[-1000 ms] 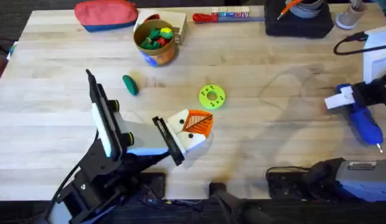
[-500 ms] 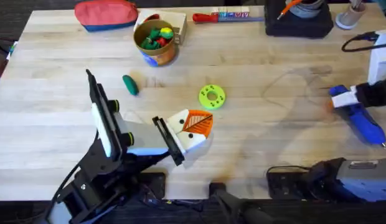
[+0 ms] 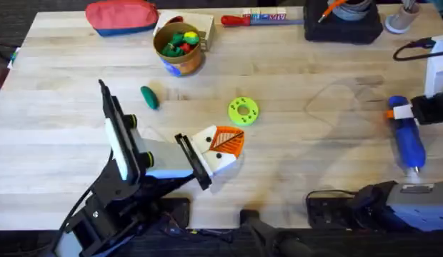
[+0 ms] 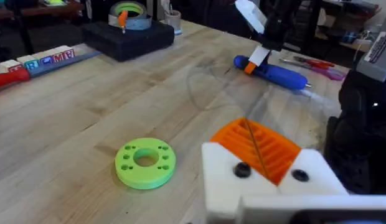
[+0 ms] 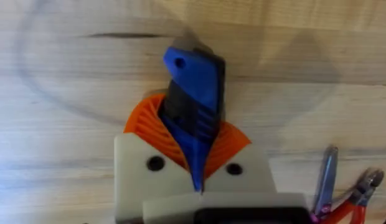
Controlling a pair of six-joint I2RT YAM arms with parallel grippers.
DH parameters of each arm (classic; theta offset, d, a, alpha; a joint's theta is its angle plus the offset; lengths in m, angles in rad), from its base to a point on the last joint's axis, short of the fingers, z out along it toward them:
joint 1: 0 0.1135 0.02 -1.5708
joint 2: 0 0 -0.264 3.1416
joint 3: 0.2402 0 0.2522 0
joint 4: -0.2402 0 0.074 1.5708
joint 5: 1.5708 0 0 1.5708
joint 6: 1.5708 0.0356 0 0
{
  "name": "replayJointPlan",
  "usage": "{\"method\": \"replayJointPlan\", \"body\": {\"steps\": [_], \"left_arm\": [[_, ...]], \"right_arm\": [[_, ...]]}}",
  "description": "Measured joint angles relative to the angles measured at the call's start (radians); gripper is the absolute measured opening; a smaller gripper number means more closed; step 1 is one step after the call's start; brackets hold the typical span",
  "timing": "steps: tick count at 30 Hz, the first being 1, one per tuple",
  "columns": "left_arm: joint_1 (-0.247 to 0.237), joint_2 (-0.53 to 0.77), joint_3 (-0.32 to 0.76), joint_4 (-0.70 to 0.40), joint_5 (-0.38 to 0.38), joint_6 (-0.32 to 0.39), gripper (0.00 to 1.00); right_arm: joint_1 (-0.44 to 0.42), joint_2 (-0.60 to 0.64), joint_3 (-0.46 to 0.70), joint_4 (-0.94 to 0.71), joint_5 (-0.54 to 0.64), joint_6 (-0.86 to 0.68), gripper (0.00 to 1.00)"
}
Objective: Pick up the gripper from the table and insert it into the empty holder that is missing its gripper. Then pick up a screw, insert it into the mounting hole, and use the screwdriver to tighten it. Finally, clean up the table by picking up the vegetable and placing it into the bucket.
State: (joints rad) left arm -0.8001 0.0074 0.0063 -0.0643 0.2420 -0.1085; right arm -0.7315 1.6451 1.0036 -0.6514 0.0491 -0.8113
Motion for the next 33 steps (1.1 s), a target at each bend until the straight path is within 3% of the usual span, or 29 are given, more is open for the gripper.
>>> {"method": "replayJointPlan", "body": {"steps": [10,22,29,33], "left_arm": [[0.0,0.0,0.0,0.0,0.0,0.0,0.009],[0.0,0.0,0.0,0.0,0.0,0.0,0.009],[0.0,0.0,0.0,0.0,0.0,0.0,0.009],[0.0,0.0,0.0,0.0,0.0,0.0,0.009]], "right_arm": [[0.0,-0.04,0.061,-0.009,-0.011,0.144,0.006],[0.028,-0.413,0.072,-0.022,-0.247,0.366,0.005],[0.163,-0.65,0.072,0.054,-0.371,0.537,0.005],[0.31,-0.784,0.068,0.131,-0.396,0.623,0.005]]}}
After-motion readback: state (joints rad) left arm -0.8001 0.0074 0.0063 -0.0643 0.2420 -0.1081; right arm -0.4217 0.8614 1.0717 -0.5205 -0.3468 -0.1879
